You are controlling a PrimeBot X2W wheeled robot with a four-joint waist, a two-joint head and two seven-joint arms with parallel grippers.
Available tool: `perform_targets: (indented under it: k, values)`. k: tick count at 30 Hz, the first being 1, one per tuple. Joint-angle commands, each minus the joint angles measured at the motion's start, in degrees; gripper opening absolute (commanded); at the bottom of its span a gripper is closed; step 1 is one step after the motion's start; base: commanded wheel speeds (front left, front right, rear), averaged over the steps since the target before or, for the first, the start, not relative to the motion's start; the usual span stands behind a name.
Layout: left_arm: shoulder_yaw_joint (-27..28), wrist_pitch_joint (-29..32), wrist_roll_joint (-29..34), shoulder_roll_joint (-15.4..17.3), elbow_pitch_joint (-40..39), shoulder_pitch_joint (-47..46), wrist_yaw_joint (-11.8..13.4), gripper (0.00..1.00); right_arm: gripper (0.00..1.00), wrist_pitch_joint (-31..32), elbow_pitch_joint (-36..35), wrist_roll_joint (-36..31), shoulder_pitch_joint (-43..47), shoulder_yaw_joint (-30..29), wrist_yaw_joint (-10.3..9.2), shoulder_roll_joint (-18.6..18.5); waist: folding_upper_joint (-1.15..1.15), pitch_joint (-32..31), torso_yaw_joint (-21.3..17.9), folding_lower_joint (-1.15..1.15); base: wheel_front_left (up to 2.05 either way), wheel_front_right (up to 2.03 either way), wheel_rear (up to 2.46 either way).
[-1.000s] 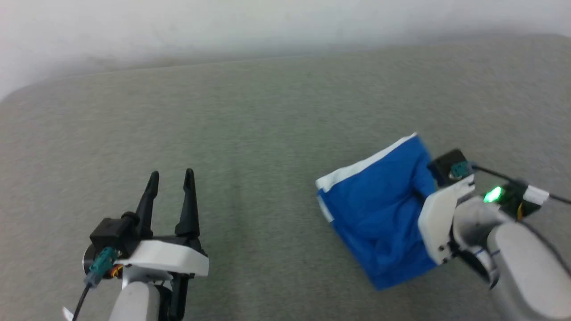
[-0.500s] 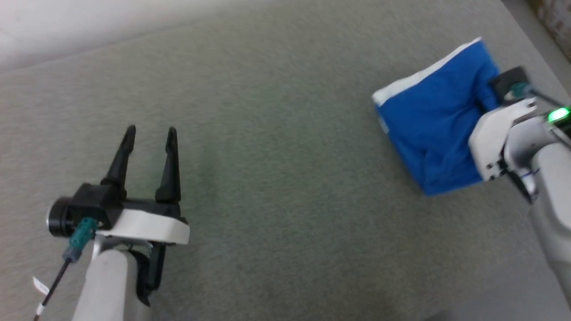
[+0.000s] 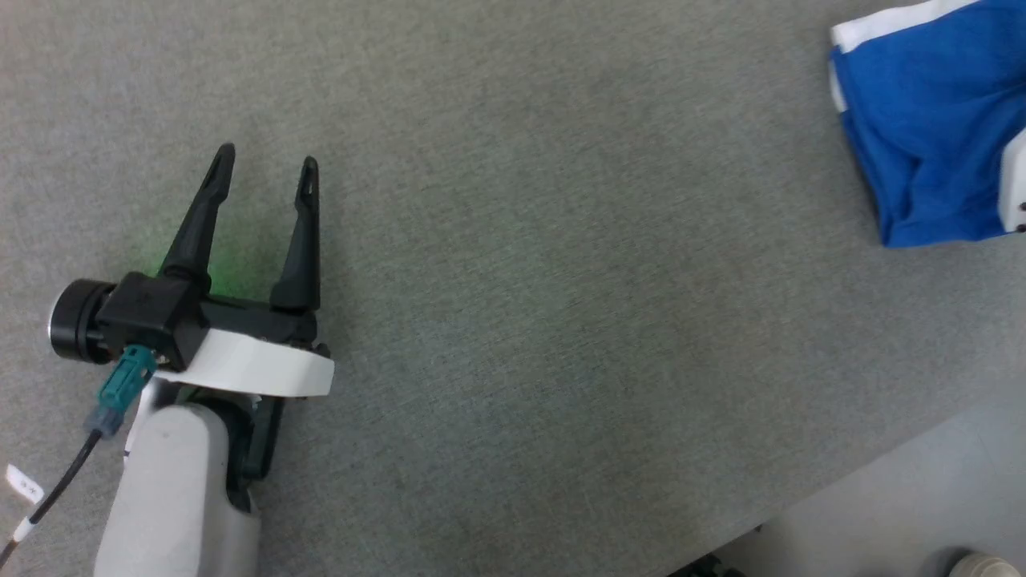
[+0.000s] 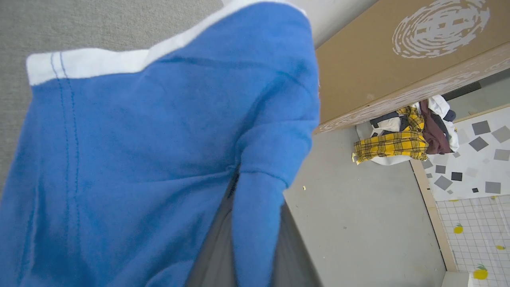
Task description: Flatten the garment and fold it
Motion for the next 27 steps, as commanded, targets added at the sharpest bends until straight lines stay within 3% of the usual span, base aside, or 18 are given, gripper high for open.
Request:
perform_targets:
  k: [1,4,6,7,17,22,27]
  values:
    - [0.1,0.0,0.1,0.4,-0.5,-0.5,0.1,1.0,0.0,-0.5,0.9,-0.8,-1.3,-1.4,-0.13,0.0,0.0,1.9,1.3,-0.01,0.0,0.0,0.0]
    - [0.2,0.0,-0.1,0.4,-1.0,0.0,0.4,1.0,0.0,-1.6,2.6,-2.3,-2.5,-4.2,-0.13,0.7,0.0,1.8,2.1,-0.01,0.0,0.0,0.0]
    - [0.1,-0.3,-0.5,0.1,-0.7,0.2,0.6,1.0,0.48,-3.0,3.2,-4.0,-2.7,-4.9,-0.13,0.7,0.0,1.3,2.7,-0.01,0.0,0.0,0.0]
    - [0.0,-0.5,-0.6,-0.1,-0.4,0.2,0.6,1.0,1.0,-3.9,3.2,-4.7,-2.7,-5.4,-0.13,0.7,0.0,0.9,3.0,-0.01,0.0,0.0,0.0]
    - [-1.4,-4.4,-3.5,-4.5,6.6,1.3,1.2,1.0,1.0,-13.2,0.0,-4.5,1.6,-9.4,-0.13,-0.2,0.0,-10.2,10.0,-0.01,0.0,0.0,0.0]
    - [-1.1,-5.3,-5.6,-6.1,10.4,4.0,1.6,1.0,1.0,-15.2,-5.6,2.5,8.1,-6.7,-0.13,1.4,0.0,-18.0,14.7,-0.01,0.0,0.0,0.0]
    - [-0.6,-5.4,-6.8,-6.9,12.6,6.8,1.8,1.0,1.0,-13.4,-17.5,10.9,18.7,-2.9,-0.13,3.4,0.0,-24.2,19.1,-0.01,0.0,0.0,0.0]
